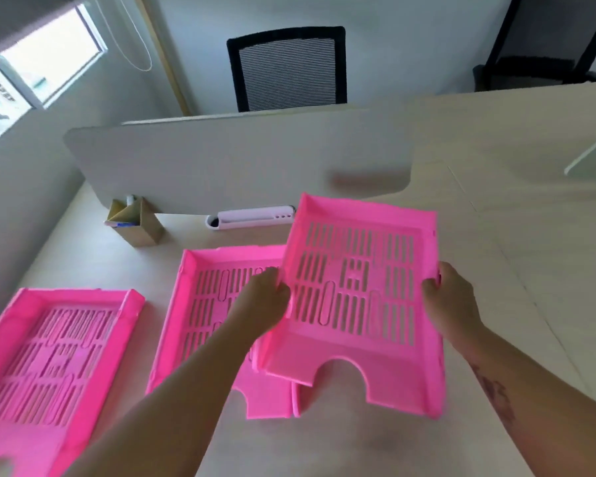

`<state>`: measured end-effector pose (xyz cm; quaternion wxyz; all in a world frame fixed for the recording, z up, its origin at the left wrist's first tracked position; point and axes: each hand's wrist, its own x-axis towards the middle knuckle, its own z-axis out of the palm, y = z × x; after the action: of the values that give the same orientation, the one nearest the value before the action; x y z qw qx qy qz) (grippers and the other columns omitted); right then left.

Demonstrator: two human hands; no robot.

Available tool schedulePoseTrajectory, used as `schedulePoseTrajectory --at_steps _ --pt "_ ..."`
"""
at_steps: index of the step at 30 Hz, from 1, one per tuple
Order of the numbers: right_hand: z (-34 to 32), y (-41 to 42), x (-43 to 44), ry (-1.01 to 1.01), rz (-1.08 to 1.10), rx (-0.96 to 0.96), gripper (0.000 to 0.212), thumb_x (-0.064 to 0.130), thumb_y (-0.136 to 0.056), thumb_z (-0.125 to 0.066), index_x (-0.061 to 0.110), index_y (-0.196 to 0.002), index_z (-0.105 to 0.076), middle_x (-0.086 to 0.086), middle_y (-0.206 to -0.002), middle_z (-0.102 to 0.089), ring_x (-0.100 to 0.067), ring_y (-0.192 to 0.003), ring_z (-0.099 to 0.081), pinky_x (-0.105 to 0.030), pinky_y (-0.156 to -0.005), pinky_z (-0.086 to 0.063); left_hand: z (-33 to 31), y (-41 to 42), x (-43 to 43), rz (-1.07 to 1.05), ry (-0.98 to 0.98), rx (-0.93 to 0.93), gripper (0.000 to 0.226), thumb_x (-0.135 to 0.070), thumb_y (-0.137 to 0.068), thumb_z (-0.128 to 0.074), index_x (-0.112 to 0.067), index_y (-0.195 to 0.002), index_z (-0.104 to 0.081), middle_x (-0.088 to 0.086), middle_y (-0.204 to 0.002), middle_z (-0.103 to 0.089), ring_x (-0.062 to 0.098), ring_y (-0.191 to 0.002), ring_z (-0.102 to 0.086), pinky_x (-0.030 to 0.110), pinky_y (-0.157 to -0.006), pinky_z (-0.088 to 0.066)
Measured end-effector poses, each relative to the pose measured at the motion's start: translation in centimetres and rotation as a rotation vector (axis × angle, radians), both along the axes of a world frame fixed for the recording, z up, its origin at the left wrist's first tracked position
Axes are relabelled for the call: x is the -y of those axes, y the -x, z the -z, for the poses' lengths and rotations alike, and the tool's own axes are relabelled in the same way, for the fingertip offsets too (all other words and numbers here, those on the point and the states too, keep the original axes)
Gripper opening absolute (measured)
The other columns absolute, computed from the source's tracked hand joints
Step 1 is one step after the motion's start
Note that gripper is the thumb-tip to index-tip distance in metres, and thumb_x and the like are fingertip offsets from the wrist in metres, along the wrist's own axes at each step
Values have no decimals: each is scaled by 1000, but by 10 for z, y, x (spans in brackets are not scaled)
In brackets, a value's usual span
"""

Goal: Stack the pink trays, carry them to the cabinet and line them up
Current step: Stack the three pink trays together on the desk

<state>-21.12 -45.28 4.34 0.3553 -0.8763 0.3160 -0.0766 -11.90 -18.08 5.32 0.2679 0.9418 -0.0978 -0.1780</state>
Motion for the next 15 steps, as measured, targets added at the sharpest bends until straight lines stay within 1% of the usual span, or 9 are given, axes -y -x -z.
schedulePoseTrajectory --at_steps 2,4,5,7,9,10,11,13,15 --pt "4 -21 -36 -27 -84 -7 26 4 -95 -42 13 -72 -36 -2 -63 -38 -16 -49 -35 -29 -45 -24 -3 -2 -43 -77 -34 64 18 -14 -100 -40 -7 -94 -55 6 -81 -58 20 -64 -57 26 -50 -40" --pt "9 -38 -74 -77 -160 -12 11 5 -96 -41 10 -88 -45 -1 -68 -47 -13 -51 -43 -25 -44 -29 -2 -1 -83 -146 -55 107 14 -11 -98 -43 -9 -86 -50 10 -81 -58 31 -73 -62 32 -59 -43" --pt "11 -45 -92 -100 -193 -13 10 5 -97 -40 14 -95 -45 1 -71 -49 -11 -52 -45 -24 -44 -31 0 1 -102 -183 -68 113 14 -10 -98 -43 -9 -84 -48 13 -80 -59 33 -74 -62 35 -60 -45" --pt "19 -58 -123 -137 -245 -30 14 7 -97 -38 21 -100 -39 7 -70 -41 -6 -52 -40 -20 -44 -28 2 4 -136 -248 -90 93 17 -11 -99 -42 -7 -83 -47 9 -75 -58 29 -64 -59 32 -52 -44" --pt "28 -67 -148 -196 -253 -66 13 9 -97 -36 18 -103 -43 12 -69 -30 -4 -51 -33 -18 -44 -26 11 6 -162 -282 -91 56 21 -12 -102 -38 -6 -85 -50 3 -73 -55 14 -58 -56 23 -44 -42" --pt "35 -71 -159 -218 -243 -80 23 9 -97 -35 8 -114 -51 11 -72 -33 -4 -50 -33 -18 -44 -27 15 8 -173 -297 -91 44 23 -13 -103 -36 -5 -88 -50 2 -74 -55 11 -59 -57 20 -43 -42" --pt "39 -73 -169 -231 -239 -98 33 10 -97 -35 2 -126 -50 7 -77 -43 -5 -50 -36 -19 -43 -29 20 9 -183 -316 -80 36 24 -15 -104 -34 -5 -90 -50 4 -76 -57 11 -59 -59 20 -43 -44" --pt "46 -76 -184 -248 -235 -121 43 12 -98 -34 7 -139 -46 -9 -95 -57 -7 -50 -43 -21 -41 -32 32 9 -198 -345 -47 11 25 -17 -104 -30 -6 -93 -49 8 -80 -61 17 -62 -65 24 -44 -50" --pt "51 -79 -194 -255 -215 -130 47 13 -98 -33 12 -144 -42 -9 -110 -61 -9 -54 -44 -21 -43 -33 40 7 -206 -366 -40 -23 26 -19 -105 -28 -5 -95 -49 7 -79 -60 18 -63 -65 27 -44 -53"
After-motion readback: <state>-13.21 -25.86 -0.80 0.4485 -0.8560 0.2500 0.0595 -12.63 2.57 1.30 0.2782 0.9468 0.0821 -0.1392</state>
